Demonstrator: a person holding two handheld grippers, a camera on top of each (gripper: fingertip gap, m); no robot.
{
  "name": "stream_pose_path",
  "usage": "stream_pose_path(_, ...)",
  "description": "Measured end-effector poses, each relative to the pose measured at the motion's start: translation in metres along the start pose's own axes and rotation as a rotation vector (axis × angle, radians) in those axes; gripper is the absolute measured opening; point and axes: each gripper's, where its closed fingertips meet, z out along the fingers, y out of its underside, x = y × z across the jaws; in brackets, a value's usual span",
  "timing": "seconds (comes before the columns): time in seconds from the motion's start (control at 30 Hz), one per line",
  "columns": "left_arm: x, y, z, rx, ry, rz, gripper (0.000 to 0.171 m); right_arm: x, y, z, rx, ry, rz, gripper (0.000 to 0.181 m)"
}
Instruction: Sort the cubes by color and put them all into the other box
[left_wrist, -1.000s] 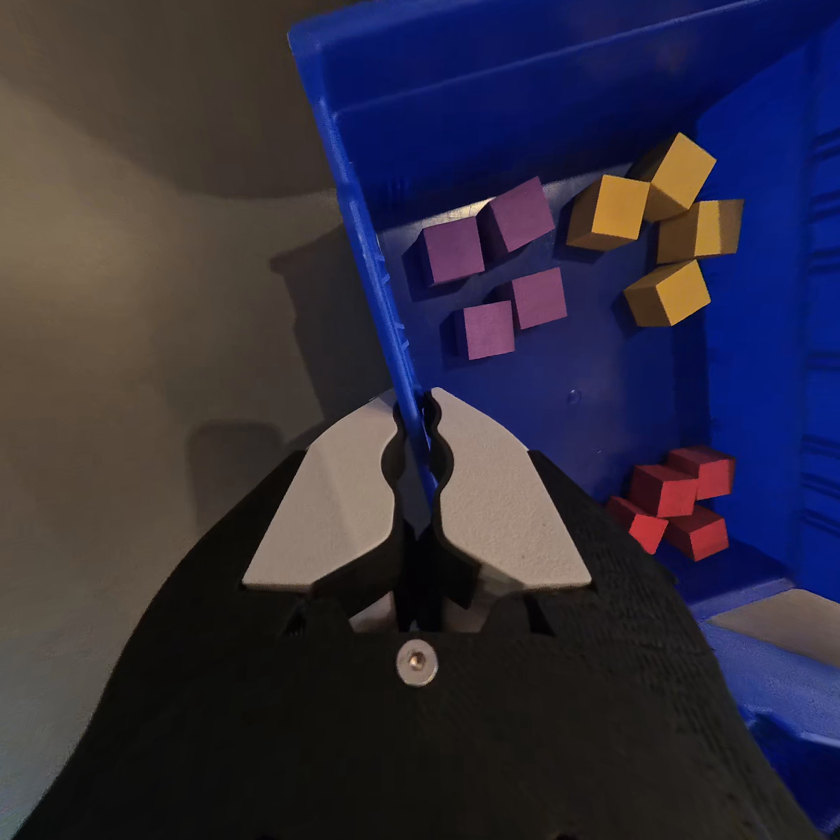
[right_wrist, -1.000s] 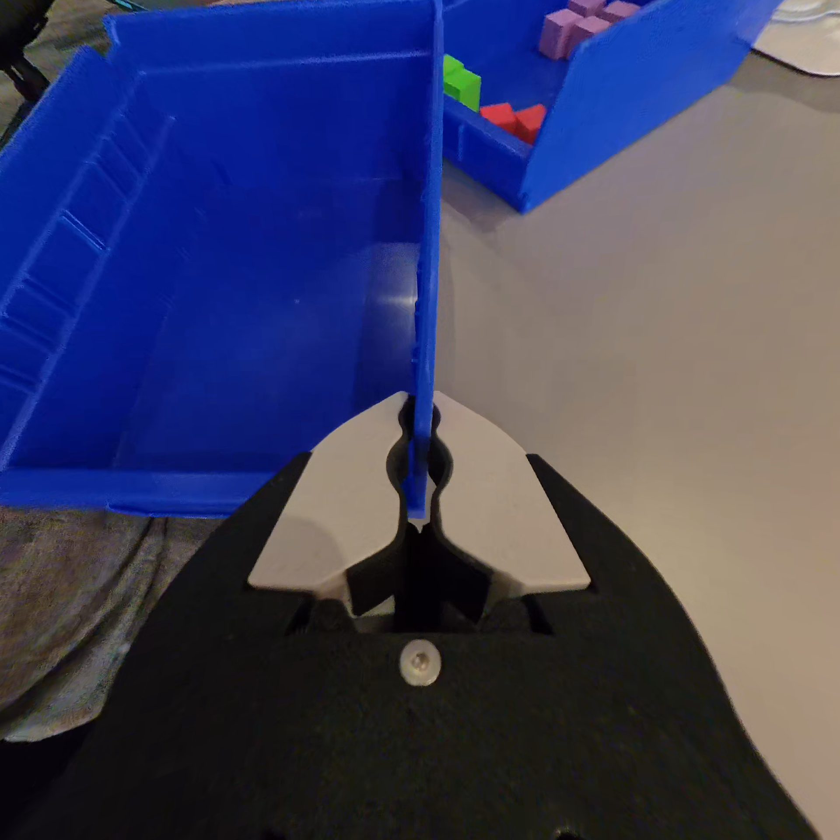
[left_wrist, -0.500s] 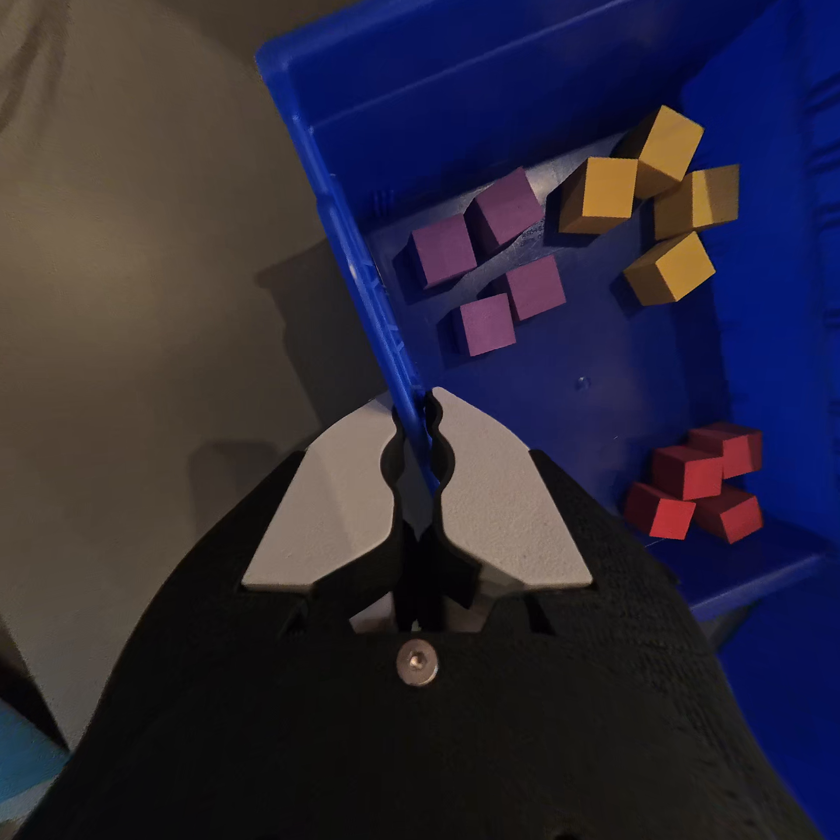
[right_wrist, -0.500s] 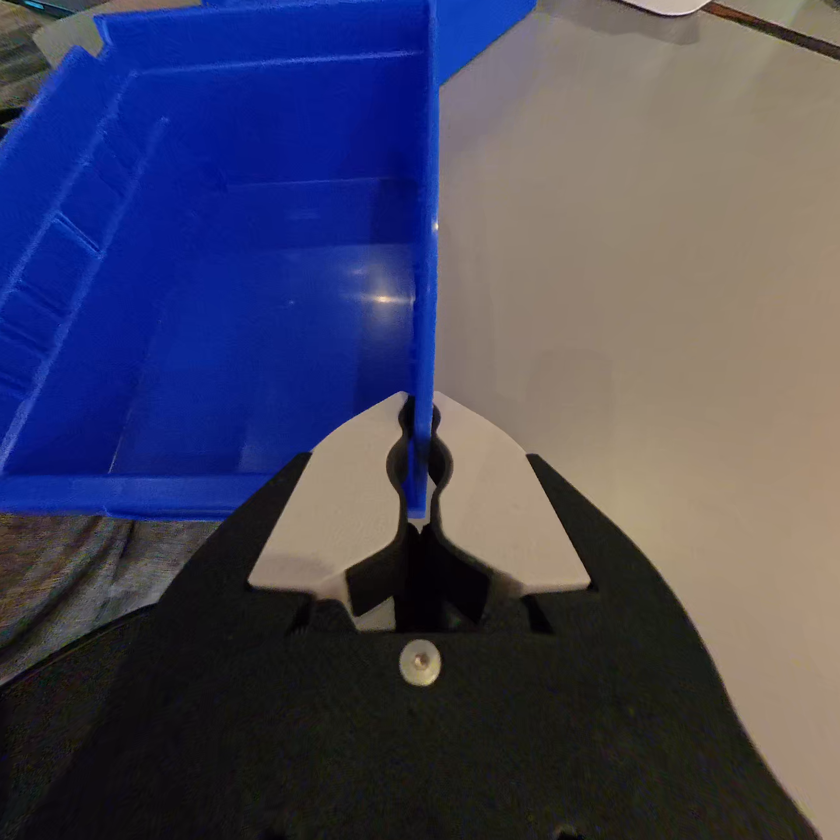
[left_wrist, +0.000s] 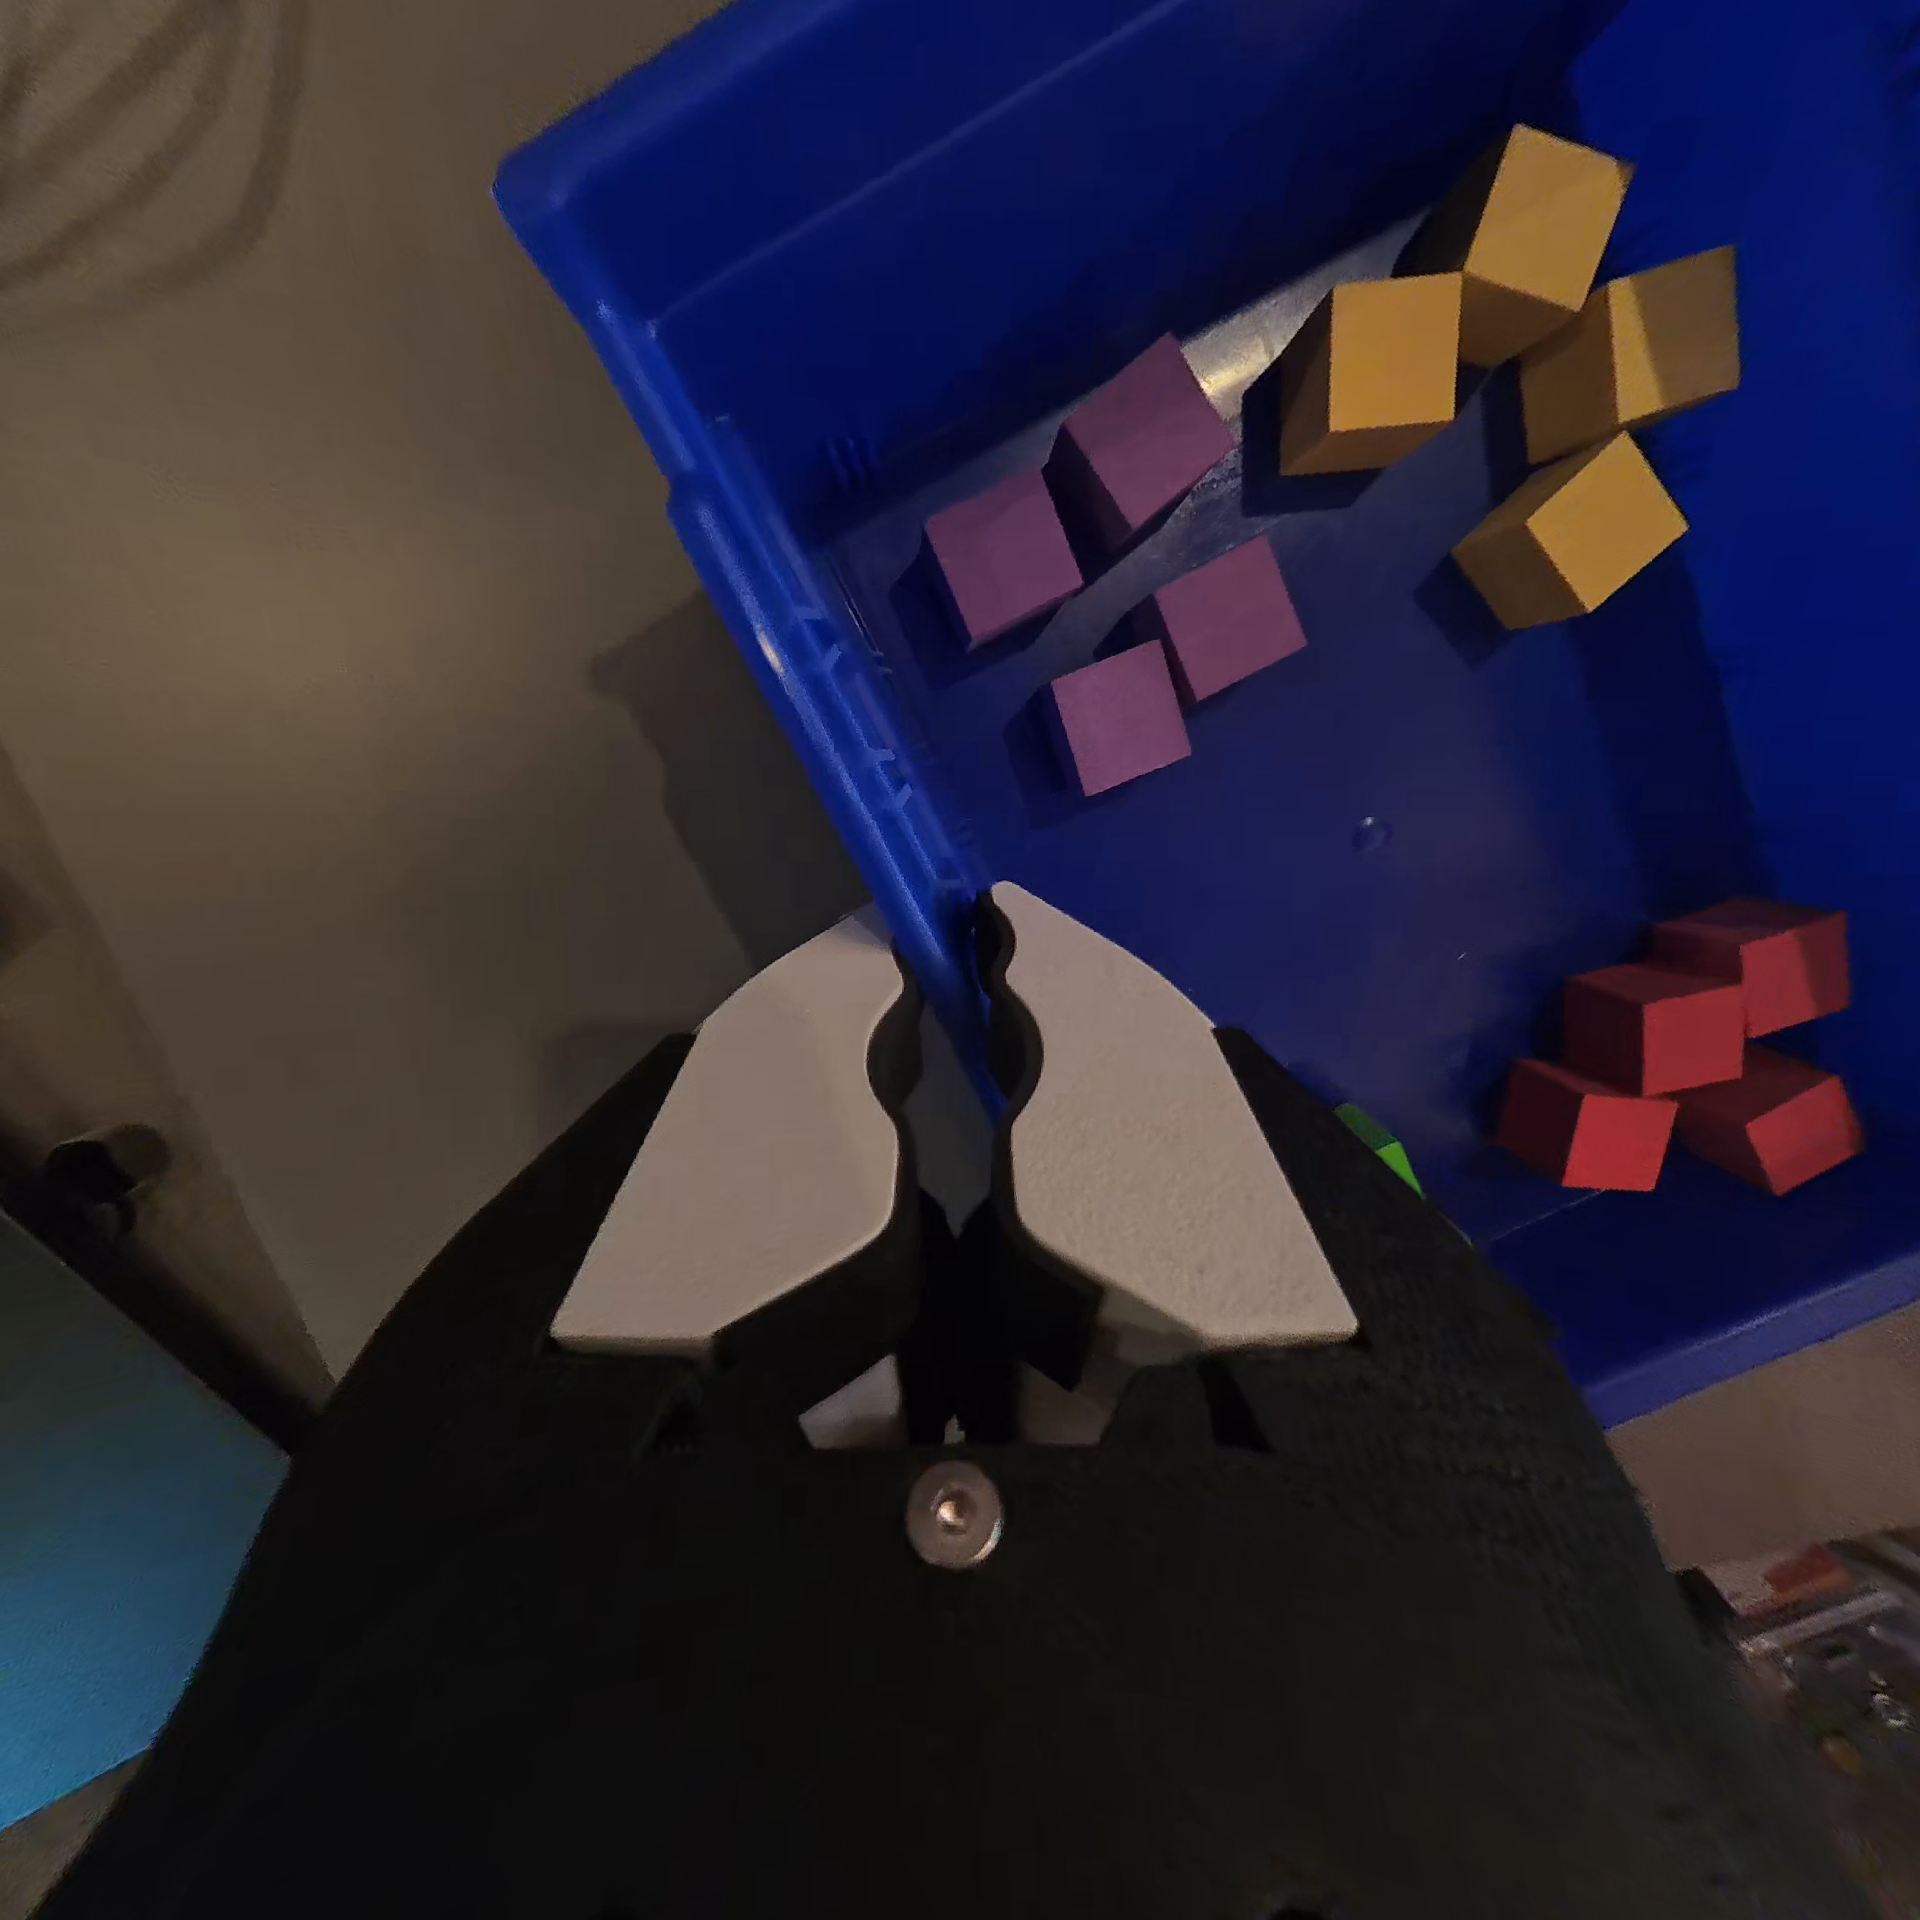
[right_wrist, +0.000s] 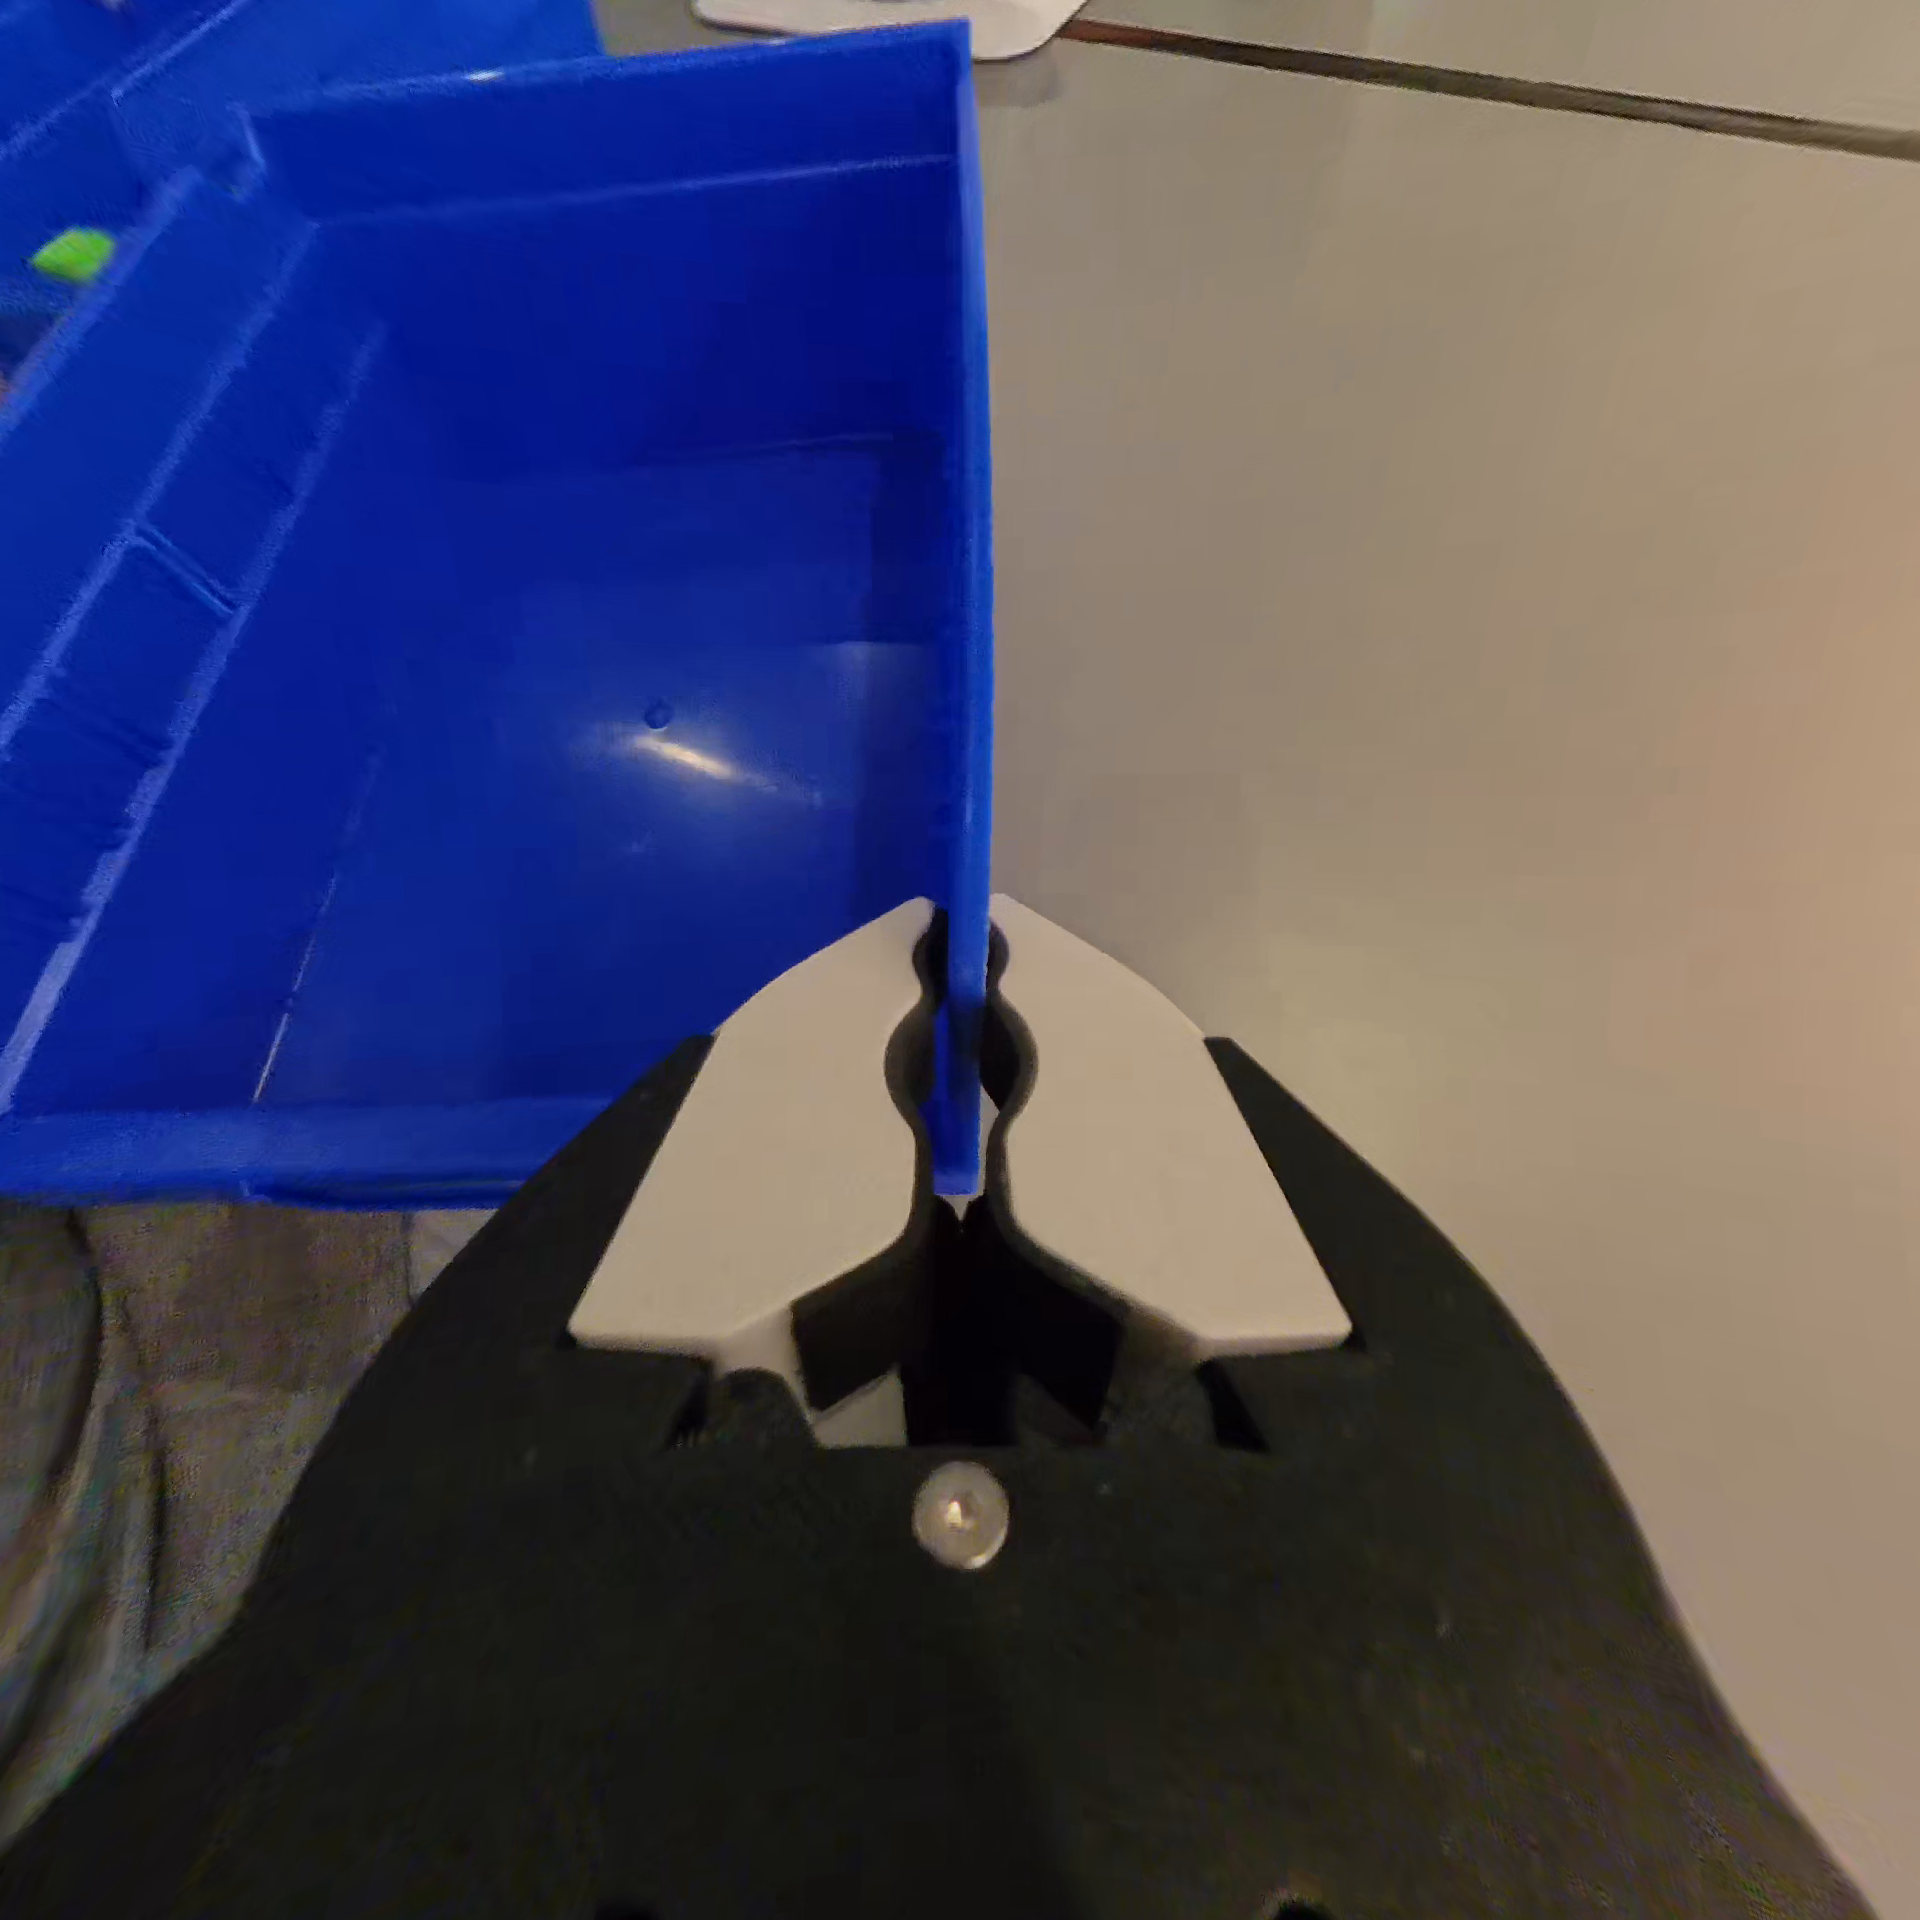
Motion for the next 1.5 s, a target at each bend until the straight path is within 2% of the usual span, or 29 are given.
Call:
stream_pose_path(0.33, -0.003, -0.003, 0.001, 0.027, 0.024, 0.172, 0.01, 0.0, -0.017, 0.027, 0.097, 0.302, 0.25, 0.002)
stream_pose_path(0.6, 0.007, -0.002, 0.0, 0.095, 0.072, 0.226, 0.01, -0.004, -0.033, 0.052, 0.141, 0.439, 0.346, 0.003)
stream_pose_path(0.8, 0.009, -0.003, 0.0, 0.116, 0.078, 0.155, 0.008, -0.01, -0.051, 0.081, 0.132, 0.493, 0.311, 0.003)
stream_pose_path(1.07, -0.02, -0.029, 0.008, 0.167, 0.03, 0.098, 0.007, -0.018, -0.07, 0.113, 0.132, 0.504, 0.273, 0.004)
stream_pose_path(1.23, -0.043, -0.031, 0.008, 0.193, 0.001, 0.004, 0.007, -0.016, -0.07, 0.112, 0.133, 0.515, 0.254, 0.004)
stream_pose_path(1.5, -0.047, -0.034, 0.008, 0.219, -0.036, -0.088, 0.006, 0.01, -0.063, 0.097, 0.131, 0.525, 0.271, 0.003)
